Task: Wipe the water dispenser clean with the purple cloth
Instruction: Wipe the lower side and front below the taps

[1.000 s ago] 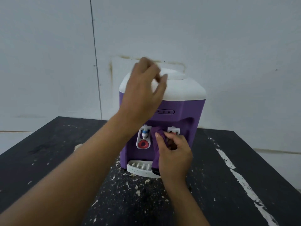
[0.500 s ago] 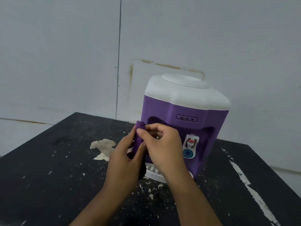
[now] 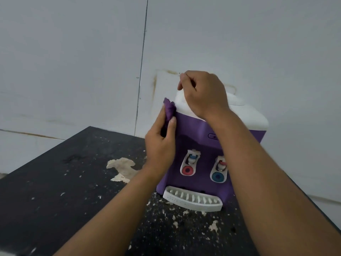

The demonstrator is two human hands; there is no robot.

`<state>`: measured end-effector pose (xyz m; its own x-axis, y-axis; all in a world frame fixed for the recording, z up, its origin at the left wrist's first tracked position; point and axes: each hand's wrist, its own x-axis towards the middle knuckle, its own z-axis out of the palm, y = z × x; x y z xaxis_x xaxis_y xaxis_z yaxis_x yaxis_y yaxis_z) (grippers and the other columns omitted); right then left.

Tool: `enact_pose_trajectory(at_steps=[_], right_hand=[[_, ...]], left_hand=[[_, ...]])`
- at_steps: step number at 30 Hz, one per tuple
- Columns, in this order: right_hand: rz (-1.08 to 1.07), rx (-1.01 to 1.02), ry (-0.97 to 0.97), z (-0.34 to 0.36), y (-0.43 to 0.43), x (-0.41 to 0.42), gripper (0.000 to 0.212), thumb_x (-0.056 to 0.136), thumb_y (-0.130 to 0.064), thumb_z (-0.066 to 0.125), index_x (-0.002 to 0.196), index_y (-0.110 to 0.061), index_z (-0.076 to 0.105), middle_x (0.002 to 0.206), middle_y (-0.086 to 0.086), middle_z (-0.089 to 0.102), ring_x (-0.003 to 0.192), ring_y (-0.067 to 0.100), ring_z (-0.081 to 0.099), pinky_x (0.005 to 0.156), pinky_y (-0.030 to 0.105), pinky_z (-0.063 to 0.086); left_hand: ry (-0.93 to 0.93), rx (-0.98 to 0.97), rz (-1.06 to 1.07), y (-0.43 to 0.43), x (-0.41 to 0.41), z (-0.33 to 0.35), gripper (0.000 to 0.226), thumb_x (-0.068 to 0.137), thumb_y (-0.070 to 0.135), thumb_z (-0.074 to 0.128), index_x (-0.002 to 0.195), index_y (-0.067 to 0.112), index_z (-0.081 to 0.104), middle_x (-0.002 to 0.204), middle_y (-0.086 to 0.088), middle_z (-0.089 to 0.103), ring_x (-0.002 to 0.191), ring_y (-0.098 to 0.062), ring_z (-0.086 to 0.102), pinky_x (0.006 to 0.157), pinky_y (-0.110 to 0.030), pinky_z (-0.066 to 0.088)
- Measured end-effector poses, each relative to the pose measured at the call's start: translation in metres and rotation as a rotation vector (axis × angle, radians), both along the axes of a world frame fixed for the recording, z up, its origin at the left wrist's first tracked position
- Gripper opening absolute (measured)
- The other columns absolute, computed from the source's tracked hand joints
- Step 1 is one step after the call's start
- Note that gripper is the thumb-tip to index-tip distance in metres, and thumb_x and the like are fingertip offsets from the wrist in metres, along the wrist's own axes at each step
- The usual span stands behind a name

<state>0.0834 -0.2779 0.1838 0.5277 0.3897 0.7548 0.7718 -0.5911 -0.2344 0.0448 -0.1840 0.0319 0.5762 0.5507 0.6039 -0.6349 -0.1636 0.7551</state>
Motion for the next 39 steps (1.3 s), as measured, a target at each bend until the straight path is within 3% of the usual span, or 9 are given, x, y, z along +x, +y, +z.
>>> enact_pose_trajectory(at_steps=[5, 9, 14, 16, 19, 24, 31, 34, 39], right_hand=[[0.056, 0.013, 0.103, -0.002, 0.0, 0.019, 0.042, 0.104, -0.025, 0.049, 0.075, -0.013, 0.076, 0.045, -0.027, 0.051, 0.047, 0.004, 0.05, 0.054, 0.028, 0.035], [0.045, 0.048, 0.164, -0.002, 0.001, 0.024, 0.04, 0.097, -0.02, 0.047, 0.074, -0.004, 0.077, 0.039, -0.028, 0.048, 0.041, 0.003, 0.049, 0.042, 0.015, 0.031], [0.032, 0.065, 0.201, -0.001, 0.001, 0.024, 0.041, 0.098, -0.019, 0.048, 0.074, -0.003, 0.078, 0.036, -0.025, 0.046, 0.04, 0.002, 0.051, 0.043, 0.014, 0.034], [0.019, 0.064, 0.199, -0.002, 0.002, 0.024, 0.042, 0.098, -0.021, 0.048, 0.078, 0.001, 0.077, 0.035, -0.023, 0.047, 0.039, 0.005, 0.049, 0.043, 0.019, 0.031], [-0.016, 0.06, 0.181, -0.003, 0.002, 0.023, 0.042, 0.097, -0.024, 0.048, 0.082, 0.004, 0.075, 0.04, -0.012, 0.05, 0.041, 0.012, 0.043, 0.052, 0.039, 0.042], [-0.026, 0.055, 0.148, -0.002, 0.002, 0.02, 0.043, 0.099, -0.025, 0.048, 0.088, 0.008, 0.073, 0.085, 0.028, 0.072, 0.06, 0.024, 0.045, 0.067, 0.05, 0.055], [-0.066, 0.049, 0.134, -0.002, 0.003, 0.022, 0.044, 0.098, -0.026, 0.047, 0.09, 0.008, 0.074, 0.093, 0.026, 0.076, 0.064, 0.025, 0.048, 0.072, 0.052, 0.059], [-0.07, 0.045, 0.121, -0.002, 0.002, 0.022, 0.043, 0.098, -0.026, 0.047, 0.09, 0.007, 0.074, 0.091, 0.026, 0.075, 0.062, 0.024, 0.046, 0.068, 0.05, 0.056], [-0.053, 0.049, 0.13, -0.004, 0.001, 0.021, 0.041, 0.097, -0.024, 0.048, 0.091, 0.008, 0.074, 0.082, 0.029, 0.066, 0.061, 0.022, 0.04, 0.057, 0.041, 0.04]], left_hand=[[0.069, -0.169, -0.067, -0.005, -0.005, -0.061, 0.038, 0.11, 0.034, 0.058, 0.148, 0.029, 0.063, 0.146, 0.0, 0.068, 0.145, -0.021, 0.054, 0.114, -0.045, 0.051], [0.156, -0.321, -0.113, -0.006, -0.016, -0.086, 0.035, 0.107, 0.022, 0.063, 0.141, 0.016, 0.068, 0.132, 0.003, 0.076, 0.13, -0.014, 0.069, 0.107, -0.036, 0.058], [0.01, -0.222, -0.111, 0.0, -0.006, -0.038, 0.041, 0.106, 0.017, 0.066, 0.147, 0.014, 0.063, 0.135, 0.006, 0.075, 0.13, -0.011, 0.068, 0.107, -0.035, 0.058], [-0.046, -0.19, -0.136, 0.008, 0.001, -0.028, 0.045, 0.104, 0.016, 0.07, 0.148, 0.012, 0.062, 0.14, 0.002, 0.072, 0.135, -0.015, 0.065, 0.112, -0.042, 0.055], [0.033, -0.147, -0.161, 0.019, 0.004, -0.044, 0.043, 0.103, 0.028, 0.072, 0.146, 0.025, 0.066, 0.138, 0.004, 0.073, 0.133, -0.015, 0.067, 0.112, -0.049, 0.054], [0.285, -0.182, -0.208, 0.025, -0.009, -0.117, 0.035, 0.102, 0.034, 0.066, 0.136, 0.03, 0.071, 0.128, 0.006, 0.078, 0.128, -0.017, 0.07, 0.101, -0.03, 0.06], [0.123, -0.182, -0.131, 0.013, 0.0, -0.06, 0.038, 0.106, 0.027, 0.066, 0.143, 0.019, 0.067, 0.134, 0.002, 0.075, 0.13, -0.015, 0.069, 0.109, -0.045, 0.057], [-0.012, -0.131, -0.118, 0.008, 0.004, -0.049, 0.043, 0.104, 0.015, 0.07, 0.146, 0.013, 0.063, 0.147, -0.001, 0.067, 0.142, -0.015, 0.059, 0.114, -0.039, 0.052], [0.146, -0.287, -0.148, 0.01, -0.007, -0.113, 0.043, 0.094, 0.027, 0.079, 0.137, 0.024, 0.073, 0.133, -0.002, 0.076, 0.129, -0.022, 0.07, 0.102, -0.042, 0.061]])
